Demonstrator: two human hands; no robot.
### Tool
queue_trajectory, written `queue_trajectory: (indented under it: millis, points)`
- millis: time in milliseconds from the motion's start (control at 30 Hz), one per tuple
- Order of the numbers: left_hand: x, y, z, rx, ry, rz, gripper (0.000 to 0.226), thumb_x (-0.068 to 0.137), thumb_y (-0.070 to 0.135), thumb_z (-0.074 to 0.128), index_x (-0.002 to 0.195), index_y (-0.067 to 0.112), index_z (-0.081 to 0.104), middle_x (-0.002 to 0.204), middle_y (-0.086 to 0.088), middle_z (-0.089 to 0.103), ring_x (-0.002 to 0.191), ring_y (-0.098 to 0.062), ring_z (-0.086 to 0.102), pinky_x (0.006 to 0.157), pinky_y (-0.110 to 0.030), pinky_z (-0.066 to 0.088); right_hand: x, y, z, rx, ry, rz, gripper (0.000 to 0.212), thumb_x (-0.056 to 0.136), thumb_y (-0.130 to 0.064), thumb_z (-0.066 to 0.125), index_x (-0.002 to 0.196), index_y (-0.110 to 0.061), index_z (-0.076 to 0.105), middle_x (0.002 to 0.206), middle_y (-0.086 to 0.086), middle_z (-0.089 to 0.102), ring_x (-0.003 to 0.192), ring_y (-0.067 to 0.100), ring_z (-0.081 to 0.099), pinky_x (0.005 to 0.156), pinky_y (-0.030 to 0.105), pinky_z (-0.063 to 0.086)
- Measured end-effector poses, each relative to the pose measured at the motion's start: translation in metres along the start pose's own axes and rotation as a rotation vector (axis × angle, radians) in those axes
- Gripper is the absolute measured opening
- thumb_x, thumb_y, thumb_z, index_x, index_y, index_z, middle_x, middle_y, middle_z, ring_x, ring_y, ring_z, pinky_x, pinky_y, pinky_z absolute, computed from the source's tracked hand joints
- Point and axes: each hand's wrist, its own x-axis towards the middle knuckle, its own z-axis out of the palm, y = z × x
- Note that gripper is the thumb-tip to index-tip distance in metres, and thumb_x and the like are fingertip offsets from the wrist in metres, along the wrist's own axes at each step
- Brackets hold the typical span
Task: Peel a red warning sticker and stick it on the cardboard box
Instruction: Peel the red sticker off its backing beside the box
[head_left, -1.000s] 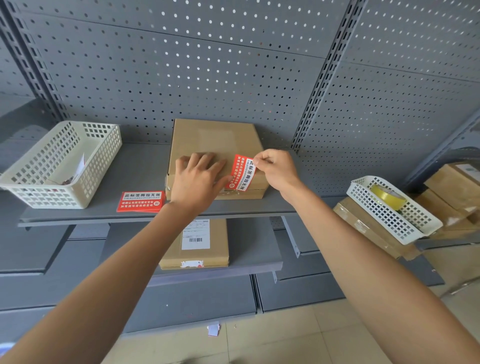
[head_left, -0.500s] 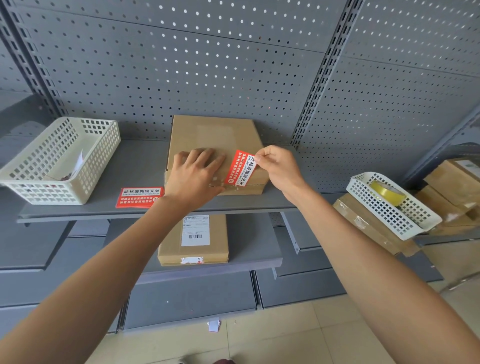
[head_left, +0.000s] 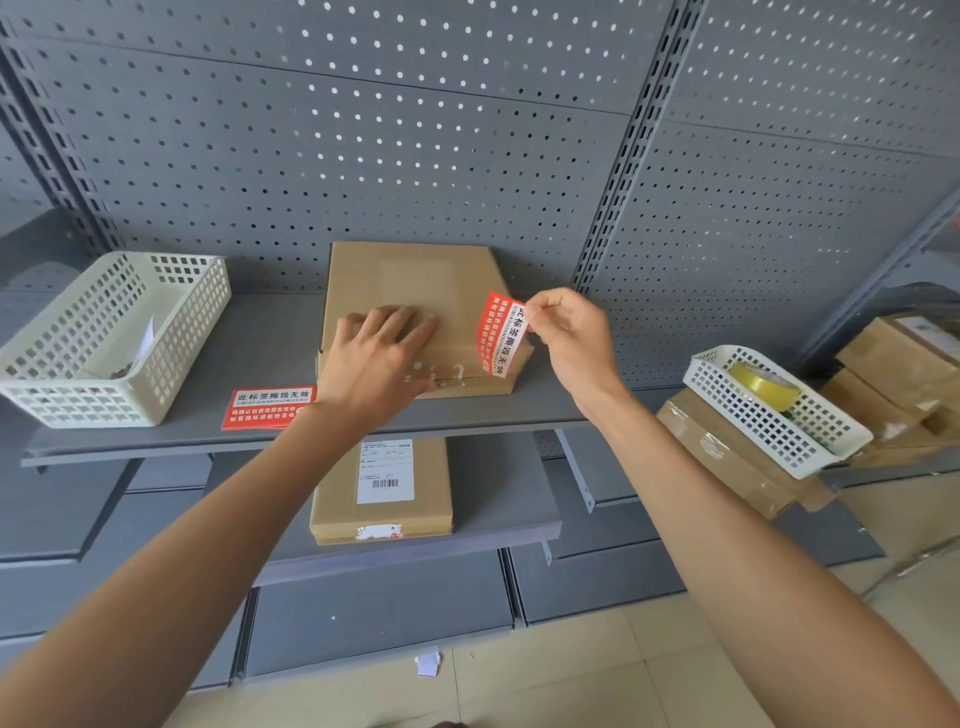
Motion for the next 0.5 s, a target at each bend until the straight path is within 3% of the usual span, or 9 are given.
queue_trajectory:
  millis: [100,167,300,400,500]
  points:
    - [0.001,-0.002,-0.002,-0.002,-0.027,0.003,0.088,0.067,0.056,0.084,0.141,0.019,0.054,0.138,-0.007,0.06,0.127,-0.032,0.054,0.096,-0.049,0.041,0.0,0.001,-0.002,-0.01,-0.001,0.017,0.004,0.094,-0.006,0.065,0.096,-0.003,0.066,0.099,0.012,0.074,0.083,0.007,0.067,0.074,0.018,0.052]
    - [0.0,-0.004,-0.002,-0.01,-0.056,0.003,0.087,0.07,0.059,0.081,0.142,0.02,0.053,0.141,-0.006,0.058,0.13,-0.032,0.052,0.098,-0.05,0.039,0.0,0.003,-0.002,-0.029,-0.007,0.023,0.008,0.091,-0.002,0.067,0.099,-0.001,0.065,0.097,0.012,0.074,0.081,0.008,0.066,0.073,0.02,0.052]
    - [0.004,0.0,-0.015,-0.212,-0.065,-0.1,0.065,0.087,0.059,0.063,0.141,0.023,0.057,0.144,-0.002,0.058,0.136,-0.03,0.047,0.106,-0.052,0.032,-0.002,-0.001,0.0,-0.109,-0.061,-0.037,0.015,0.087,0.0,0.069,0.099,-0.007,0.066,0.094,0.002,0.072,0.082,0.004,0.065,0.073,0.015,0.05]
    - [0.012,0.007,-0.037,-0.542,0.022,-0.23,0.05,0.093,0.053,0.05,0.131,0.025,0.065,0.125,0.007,0.069,0.127,-0.025,0.053,0.106,-0.05,0.037,-0.002,-0.007,0.005,-0.18,-0.127,-0.126,0.019,0.085,0.001,0.069,0.096,-0.014,0.066,0.092,-0.004,0.07,0.082,0.002,0.063,0.073,0.014,0.049]
    - [0.021,0.018,-0.057,-0.708,0.077,-0.218,0.038,0.093,0.05,0.063,0.121,0.025,0.07,0.1,0.015,0.071,0.107,-0.015,0.062,0.097,-0.039,0.046,-0.003,-0.017,0.013,-0.248,-0.152,-0.22,0.021,0.084,-0.001,0.07,0.097,-0.018,0.067,0.088,-0.01,0.068,0.079,0.002,0.061,0.075,0.015,0.048]
